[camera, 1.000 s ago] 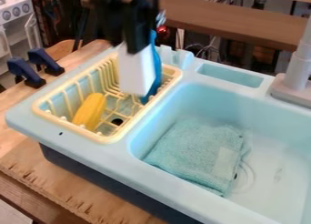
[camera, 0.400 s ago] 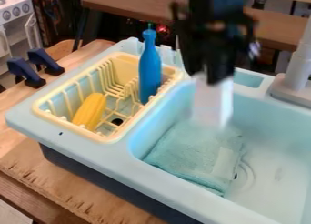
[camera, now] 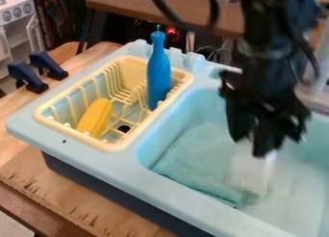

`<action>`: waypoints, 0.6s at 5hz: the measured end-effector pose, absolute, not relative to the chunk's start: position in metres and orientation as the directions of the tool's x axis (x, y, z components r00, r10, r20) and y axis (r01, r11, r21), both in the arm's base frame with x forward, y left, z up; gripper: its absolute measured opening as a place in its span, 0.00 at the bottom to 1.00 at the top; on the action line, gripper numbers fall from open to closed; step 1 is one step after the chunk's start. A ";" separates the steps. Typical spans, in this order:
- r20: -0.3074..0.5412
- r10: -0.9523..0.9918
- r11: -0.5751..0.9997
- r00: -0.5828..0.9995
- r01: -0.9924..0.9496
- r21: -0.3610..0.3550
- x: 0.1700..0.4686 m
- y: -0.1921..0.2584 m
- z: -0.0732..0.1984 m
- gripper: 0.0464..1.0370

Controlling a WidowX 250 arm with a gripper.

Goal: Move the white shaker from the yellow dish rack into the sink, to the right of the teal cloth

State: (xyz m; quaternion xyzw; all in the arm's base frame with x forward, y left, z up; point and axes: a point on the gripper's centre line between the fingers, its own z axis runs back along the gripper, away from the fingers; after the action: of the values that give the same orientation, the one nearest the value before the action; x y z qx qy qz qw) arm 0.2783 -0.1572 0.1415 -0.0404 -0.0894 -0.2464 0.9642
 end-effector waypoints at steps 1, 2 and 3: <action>0.228 -0.447 0.887 0.865 0.462 -0.013 0.282 -0.168 0.135 0.48; 0.242 -0.443 0.888 0.863 0.460 -0.017 0.286 -0.176 0.131 0.48; 0.263 -0.418 0.896 0.869 0.442 -0.034 0.290 -0.181 0.135 0.48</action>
State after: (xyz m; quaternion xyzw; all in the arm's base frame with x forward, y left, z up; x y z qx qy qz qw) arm 0.2905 -0.1811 0.1347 -0.0467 -0.1255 -0.2227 0.9656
